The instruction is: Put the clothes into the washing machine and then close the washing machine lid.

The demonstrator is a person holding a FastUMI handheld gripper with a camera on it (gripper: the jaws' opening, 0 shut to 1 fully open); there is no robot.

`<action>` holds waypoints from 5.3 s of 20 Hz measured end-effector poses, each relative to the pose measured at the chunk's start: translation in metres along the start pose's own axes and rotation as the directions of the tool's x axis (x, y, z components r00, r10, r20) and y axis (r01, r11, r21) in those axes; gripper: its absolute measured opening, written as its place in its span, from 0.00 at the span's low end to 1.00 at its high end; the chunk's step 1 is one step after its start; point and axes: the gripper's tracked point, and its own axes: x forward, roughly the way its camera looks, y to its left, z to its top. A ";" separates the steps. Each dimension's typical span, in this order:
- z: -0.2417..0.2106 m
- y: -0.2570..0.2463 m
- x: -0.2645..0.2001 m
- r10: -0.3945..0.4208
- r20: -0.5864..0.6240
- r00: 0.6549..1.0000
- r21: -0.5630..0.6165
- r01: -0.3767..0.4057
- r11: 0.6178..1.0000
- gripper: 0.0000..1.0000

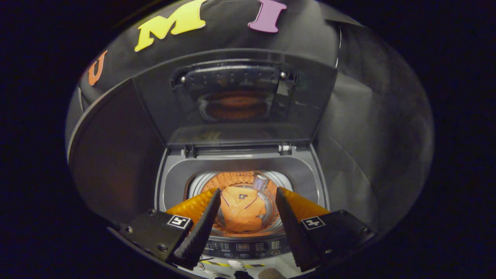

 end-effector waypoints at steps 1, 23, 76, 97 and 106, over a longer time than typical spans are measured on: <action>0.008 0.000 -0.004 0.003 0.025 1.000 -0.004 -0.003 1.000 0.89; 0.222 0.031 -0.055 0.034 0.315 0.948 0.007 -0.038 0.999 0.89; 0.154 0.038 -0.006 0.030 0.282 0.959 -0.035 -0.021 0.999 0.94; 0.051 0.043 -0.025 0.057 0.198 0.979 -0.084 -0.041 0.996 0.94; 0.048 0.032 -0.087 0.044 0.291 0.956 -0.046 -0.032 0.998 0.94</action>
